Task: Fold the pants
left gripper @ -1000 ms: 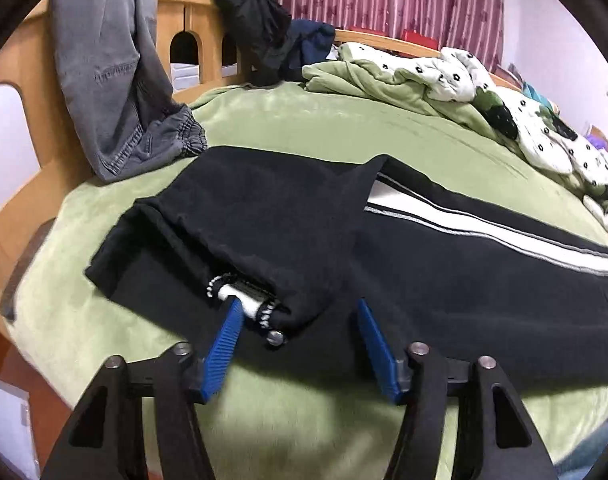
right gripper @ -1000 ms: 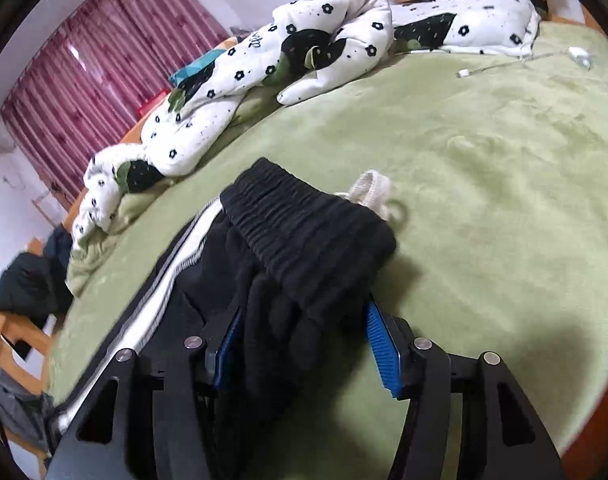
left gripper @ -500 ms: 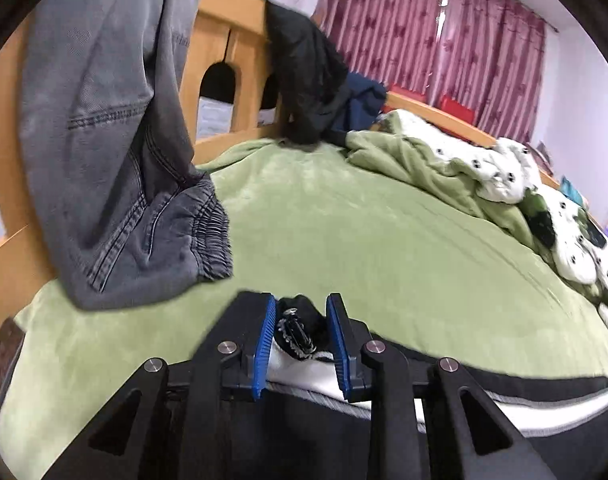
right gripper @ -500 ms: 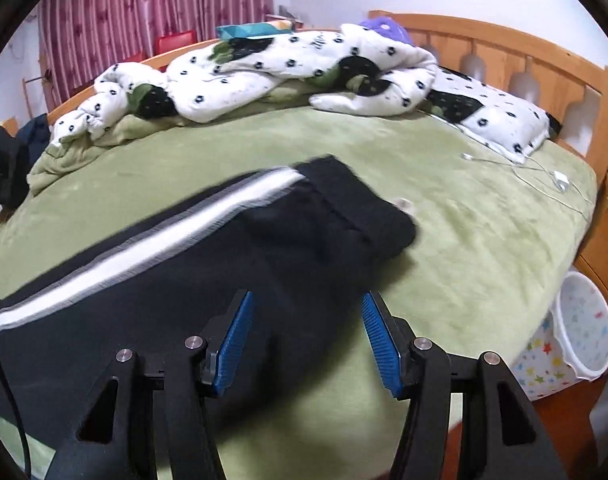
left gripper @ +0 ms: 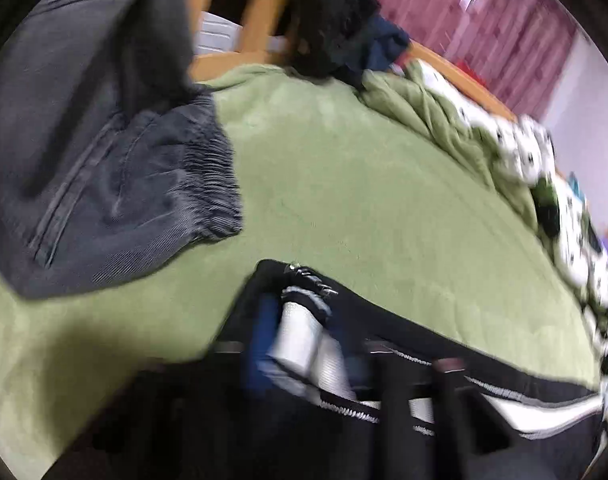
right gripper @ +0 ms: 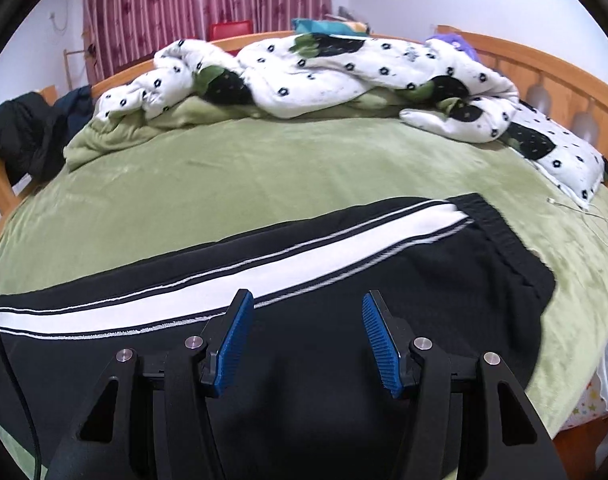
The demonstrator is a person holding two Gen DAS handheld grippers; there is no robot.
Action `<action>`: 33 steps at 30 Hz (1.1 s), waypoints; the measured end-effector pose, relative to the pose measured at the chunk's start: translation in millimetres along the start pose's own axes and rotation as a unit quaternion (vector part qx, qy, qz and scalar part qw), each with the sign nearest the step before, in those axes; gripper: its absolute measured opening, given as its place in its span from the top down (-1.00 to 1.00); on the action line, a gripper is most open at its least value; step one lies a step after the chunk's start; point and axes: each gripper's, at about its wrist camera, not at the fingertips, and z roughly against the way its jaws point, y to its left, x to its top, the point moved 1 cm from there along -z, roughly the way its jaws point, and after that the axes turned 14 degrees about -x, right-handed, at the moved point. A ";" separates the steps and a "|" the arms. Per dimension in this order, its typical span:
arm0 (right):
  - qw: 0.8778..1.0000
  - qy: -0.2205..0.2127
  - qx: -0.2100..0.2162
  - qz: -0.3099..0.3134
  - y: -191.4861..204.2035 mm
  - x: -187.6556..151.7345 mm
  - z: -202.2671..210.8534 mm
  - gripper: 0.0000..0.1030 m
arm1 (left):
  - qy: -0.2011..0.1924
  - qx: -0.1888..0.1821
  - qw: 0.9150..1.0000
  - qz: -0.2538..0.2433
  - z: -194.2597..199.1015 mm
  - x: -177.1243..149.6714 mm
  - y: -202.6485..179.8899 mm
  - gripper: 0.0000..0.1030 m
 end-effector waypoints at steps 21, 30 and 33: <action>0.981 -0.021 0.092 0.170 75.5 49.7 -74.3 -0.50 | -0.022 0.037 0.999 -0.016 35.2 -37.9 -20.2 -0.24; 0.915 0.010 0.160 0.369 131.8 34.2 -95.9 0.00 | -0.015 0.045 0.997 -0.056 66.1 -68.4 -49.6 -0.25; 0.906 -0.014 0.149 0.397 136.1 30.3 -77.7 0.85 | -0.005 0.043 0.998 -0.054 68.9 -78.8 -51.7 -0.25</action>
